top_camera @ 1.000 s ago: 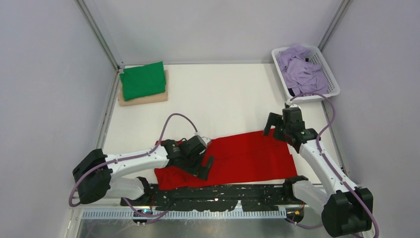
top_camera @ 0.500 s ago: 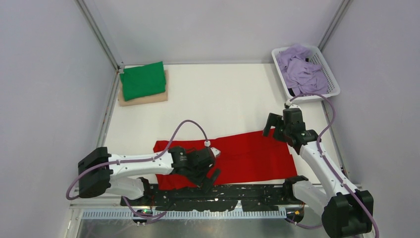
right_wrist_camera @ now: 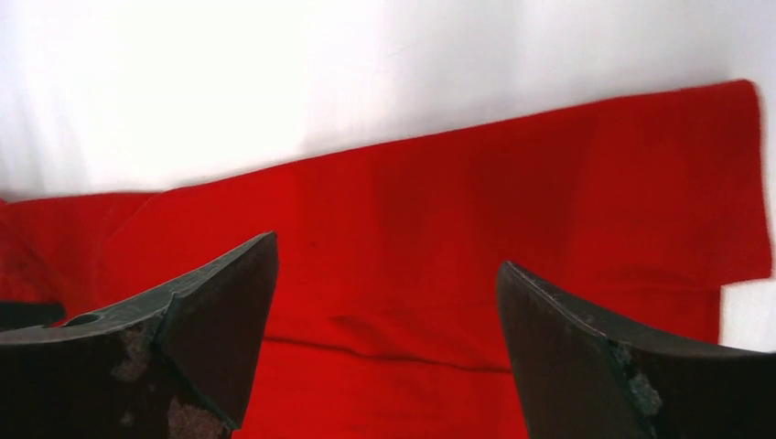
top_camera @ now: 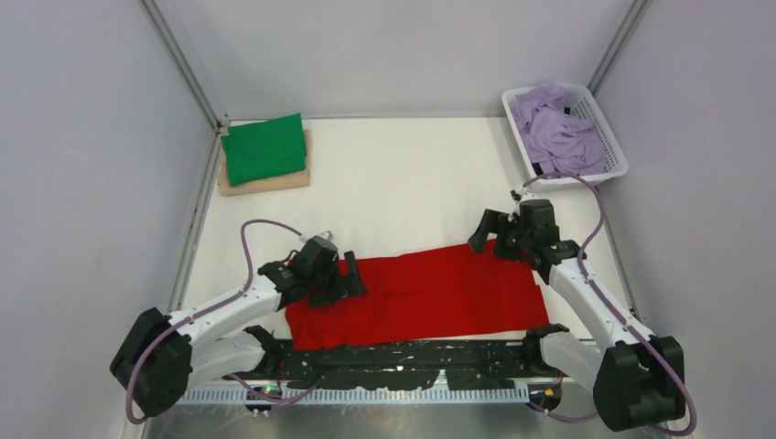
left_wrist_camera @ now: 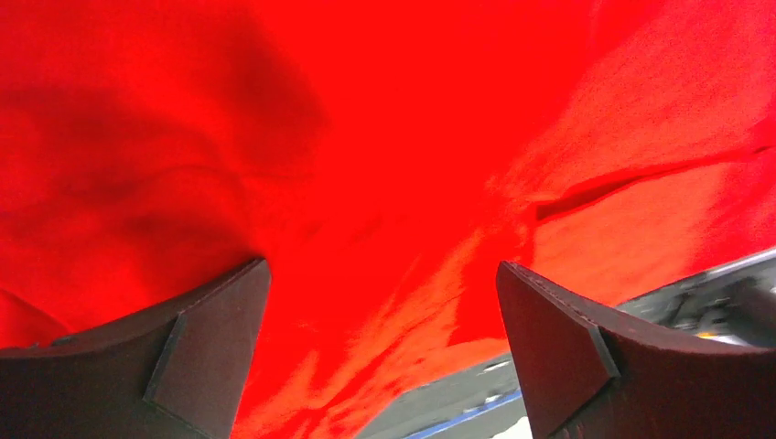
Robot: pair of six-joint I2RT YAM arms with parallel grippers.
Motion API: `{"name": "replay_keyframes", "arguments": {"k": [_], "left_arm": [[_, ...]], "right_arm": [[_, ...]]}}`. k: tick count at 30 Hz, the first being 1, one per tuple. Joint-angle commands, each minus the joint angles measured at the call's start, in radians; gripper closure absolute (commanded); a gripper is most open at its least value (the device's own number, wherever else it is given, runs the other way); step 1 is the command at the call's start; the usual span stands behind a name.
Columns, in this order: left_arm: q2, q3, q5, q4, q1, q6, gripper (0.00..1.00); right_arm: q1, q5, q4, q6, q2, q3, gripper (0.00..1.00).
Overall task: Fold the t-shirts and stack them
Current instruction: Rotate the tshirt 80 degrees
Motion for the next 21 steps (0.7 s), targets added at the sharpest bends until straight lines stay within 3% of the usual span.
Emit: {"name": "replay_keyframes", "arguments": {"k": [1,10,15,18,21], "left_arm": [[0.136,0.062,0.006,0.184,0.095,-0.104,0.0],[0.619,0.386,0.022,0.155,0.301,-0.29,0.0],[0.873,0.819,-0.003,0.087,0.344,-0.296,0.0],[1.081,1.125,0.08,0.009,0.344,-0.327,0.01],[1.256,1.332,0.135,0.021,0.341,-0.422,0.0]], "right_arm": [[0.004,-0.128,0.127,0.005,0.083,0.007,0.05],[0.004,-0.043,0.139,0.018,0.226,0.025,0.05],[0.012,-0.047,0.128,0.014,0.292,0.01,0.05],[0.049,-0.096,0.147,0.025,0.337,-0.004,0.05],[0.124,-0.174,0.166,0.051,0.371,-0.001,0.05]]}}
